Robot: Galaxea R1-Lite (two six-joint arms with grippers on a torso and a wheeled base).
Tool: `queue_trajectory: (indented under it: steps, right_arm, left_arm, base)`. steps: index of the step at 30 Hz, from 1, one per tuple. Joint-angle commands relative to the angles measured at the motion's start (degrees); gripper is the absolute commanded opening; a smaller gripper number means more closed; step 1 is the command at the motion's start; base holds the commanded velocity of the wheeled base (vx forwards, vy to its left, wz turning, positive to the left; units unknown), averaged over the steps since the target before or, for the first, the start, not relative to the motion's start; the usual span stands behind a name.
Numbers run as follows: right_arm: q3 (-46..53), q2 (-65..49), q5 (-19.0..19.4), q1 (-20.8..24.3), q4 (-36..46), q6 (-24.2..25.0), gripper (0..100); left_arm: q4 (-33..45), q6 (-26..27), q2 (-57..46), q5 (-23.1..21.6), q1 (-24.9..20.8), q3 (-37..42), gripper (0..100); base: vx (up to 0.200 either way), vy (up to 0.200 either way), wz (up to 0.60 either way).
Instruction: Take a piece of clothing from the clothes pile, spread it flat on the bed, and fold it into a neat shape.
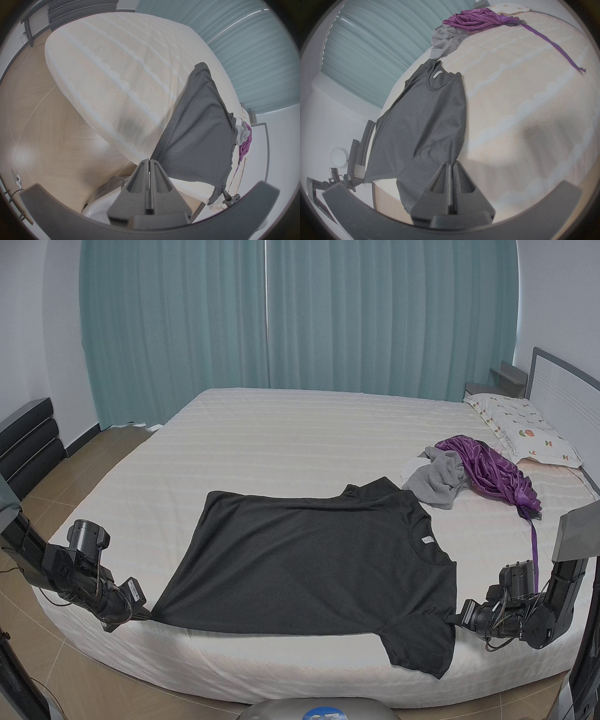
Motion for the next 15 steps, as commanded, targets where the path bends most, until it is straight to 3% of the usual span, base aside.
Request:
queue_trajectory:
  steps: [1, 12, 15]
  right_arm:
    - [1.97, -1.71, -0.14, -1.82, 0.07, -2.36, 0]
    - [5.66, -5.75, 0.74, -7.00, 0.07, -9.22, 0]
    - [6.54, -7.16, 2.59, -8.76, 0.07, -11.06, 0]
  left_arm:
    - [0.01, 0.04, 0.91, 0.06, 0.04, 0.31, 0]
    - [-0.08, 0.22, 0.56, 0.15, 0.04, 2.95, 0]
    - [0.01, 0.22, 0.12, 0.15, 0.13, 3.30, 0]
  base:
    - [0.000, 0.000, 0.00]
    - [0.000, 0.000, 0.00]
    - [0.000, 0.000, 0.00]
